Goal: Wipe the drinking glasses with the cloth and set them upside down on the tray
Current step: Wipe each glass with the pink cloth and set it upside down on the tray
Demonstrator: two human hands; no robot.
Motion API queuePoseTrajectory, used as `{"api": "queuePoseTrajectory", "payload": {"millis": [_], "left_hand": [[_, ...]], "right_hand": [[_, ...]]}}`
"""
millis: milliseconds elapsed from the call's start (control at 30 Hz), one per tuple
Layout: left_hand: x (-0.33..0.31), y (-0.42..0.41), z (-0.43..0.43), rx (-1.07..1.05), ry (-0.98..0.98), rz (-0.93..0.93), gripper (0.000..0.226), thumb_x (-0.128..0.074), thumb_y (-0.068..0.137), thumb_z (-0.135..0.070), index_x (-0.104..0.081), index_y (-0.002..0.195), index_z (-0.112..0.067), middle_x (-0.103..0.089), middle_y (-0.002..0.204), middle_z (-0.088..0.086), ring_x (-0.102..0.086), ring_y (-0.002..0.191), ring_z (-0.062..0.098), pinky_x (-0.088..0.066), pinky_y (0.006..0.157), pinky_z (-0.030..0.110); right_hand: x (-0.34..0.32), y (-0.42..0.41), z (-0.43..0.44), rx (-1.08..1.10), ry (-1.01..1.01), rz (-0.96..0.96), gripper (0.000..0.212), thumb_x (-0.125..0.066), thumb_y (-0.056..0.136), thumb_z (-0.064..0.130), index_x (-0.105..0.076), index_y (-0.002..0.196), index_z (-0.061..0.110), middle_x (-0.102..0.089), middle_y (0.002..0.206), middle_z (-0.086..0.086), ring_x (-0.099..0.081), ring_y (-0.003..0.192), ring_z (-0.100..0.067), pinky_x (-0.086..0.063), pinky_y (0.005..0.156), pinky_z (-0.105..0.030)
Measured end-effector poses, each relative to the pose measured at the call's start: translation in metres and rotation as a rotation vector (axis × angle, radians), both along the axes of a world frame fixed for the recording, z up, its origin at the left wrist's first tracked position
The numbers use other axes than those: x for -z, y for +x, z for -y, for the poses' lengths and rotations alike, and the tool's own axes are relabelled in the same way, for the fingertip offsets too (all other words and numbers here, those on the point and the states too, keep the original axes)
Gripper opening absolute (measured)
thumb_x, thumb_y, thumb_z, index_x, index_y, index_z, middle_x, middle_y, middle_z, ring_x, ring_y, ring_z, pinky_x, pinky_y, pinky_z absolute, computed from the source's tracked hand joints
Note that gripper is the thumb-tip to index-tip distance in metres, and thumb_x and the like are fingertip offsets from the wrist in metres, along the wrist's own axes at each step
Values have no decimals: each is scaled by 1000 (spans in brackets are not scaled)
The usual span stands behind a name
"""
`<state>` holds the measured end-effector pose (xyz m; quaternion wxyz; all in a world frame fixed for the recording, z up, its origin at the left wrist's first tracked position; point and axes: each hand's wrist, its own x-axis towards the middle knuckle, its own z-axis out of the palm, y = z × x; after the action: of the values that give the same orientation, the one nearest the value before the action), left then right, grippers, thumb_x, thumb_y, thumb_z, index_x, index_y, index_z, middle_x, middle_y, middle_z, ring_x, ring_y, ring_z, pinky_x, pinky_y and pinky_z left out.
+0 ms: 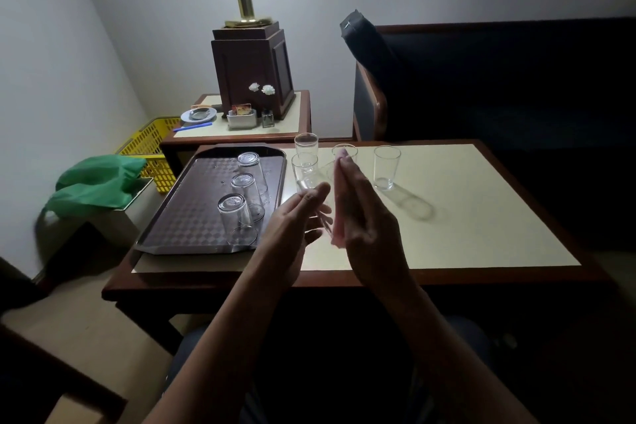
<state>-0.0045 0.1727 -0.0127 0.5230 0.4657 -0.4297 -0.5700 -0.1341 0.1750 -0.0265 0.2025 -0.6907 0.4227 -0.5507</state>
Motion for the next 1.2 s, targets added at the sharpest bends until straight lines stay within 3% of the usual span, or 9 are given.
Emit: {"api": "queuePoseTrajectory", "payload": {"millis": [167, 267, 367, 467, 667, 833, 967, 1067, 1200], "left_hand": [[4, 10, 3, 47, 41, -127, 54, -69, 96, -42, -64, 129, 0, -65, 124, 35, -61, 114, 54, -48, 106, 56], [2, 5, 0, 77, 46, -140, 54, -70, 87, -39, -62, 126, -2, -67, 115, 23, -64, 101, 36, -52, 96, 46], [3, 6, 0, 64, 28, -65, 62, -77, 84, -37, -59, 132, -2, -71, 118, 24, -68, 103, 38, -55, 98, 49], [-2, 9, -1, 9, 37, -141, 54, -81, 85, -31, -62, 127, -3, -71, 114, 18, -72, 100, 37, -55, 100, 52], [-7, 2, -8, -59, 350, -905, 61, -74, 91, -22, -46, 136, 8, -51, 138, 37, -61, 122, 50, -55, 99, 56], [0, 4, -8, -27, -64, -398, 45, -77, 86, -14, -56, 124, -3, -65, 124, 21, -68, 118, 34, -53, 107, 44], [1, 32, 2, 241, -421, 99, 64, -84, 72, -3, -62, 132, -12, -67, 130, 10, -61, 128, 27, -52, 107, 40], [-5, 48, 10, 395, -388, 90, 68, -87, 67, -1, -67, 130, -18, -67, 135, 6, -57, 134, 31, -45, 112, 40], [1, 45, 8, 361, -240, -70, 88, -93, 70, -40, -55, 145, -13, -63, 140, 16, -58, 132, 30, -53, 103, 37]], "right_hand": [[15, 4, -12, 12, -118, -20, 47, -50, 109, 23, -47, 156, 18, -40, 166, 3, -36, 154, -9, -42, 120, -32], [13, 1, -22, 24, 220, 195, 41, -41, 109, 43, -47, 149, 44, -55, 151, 18, -56, 133, 0, -54, 109, -33], [12, -6, -16, -6, 380, 275, 38, -40, 112, 40, -52, 147, 41, -63, 140, 16, -63, 127, -8, -57, 106, -40], [8, -8, -17, -42, 249, 221, 37, -49, 111, 32, -57, 147, 31, -65, 142, 12, -65, 123, -2, -58, 102, -33], [36, -5, -12, 190, -348, -114, 42, -67, 100, 3, -61, 141, 6, -52, 156, -9, -49, 147, -24, -54, 110, -39], [10, -11, -15, 51, 169, 342, 30, -58, 108, 36, -61, 138, 37, -73, 126, 15, -74, 104, -8, -65, 77, -30], [-16, -32, -6, -348, 785, 683, 40, -45, 110, 40, -72, 113, 10, -74, 95, -16, -71, 72, -25, -60, 57, -30], [-24, -40, -17, -577, 1036, 858, 54, -44, 102, 40, -77, 79, 4, -69, 54, -7, -66, 43, -12, -54, 42, -20], [-17, -35, -22, -668, 999, 812, 56, -43, 108, 47, -55, 135, -1, -75, 106, -27, -71, 78, -26, -60, 66, -29]]}}
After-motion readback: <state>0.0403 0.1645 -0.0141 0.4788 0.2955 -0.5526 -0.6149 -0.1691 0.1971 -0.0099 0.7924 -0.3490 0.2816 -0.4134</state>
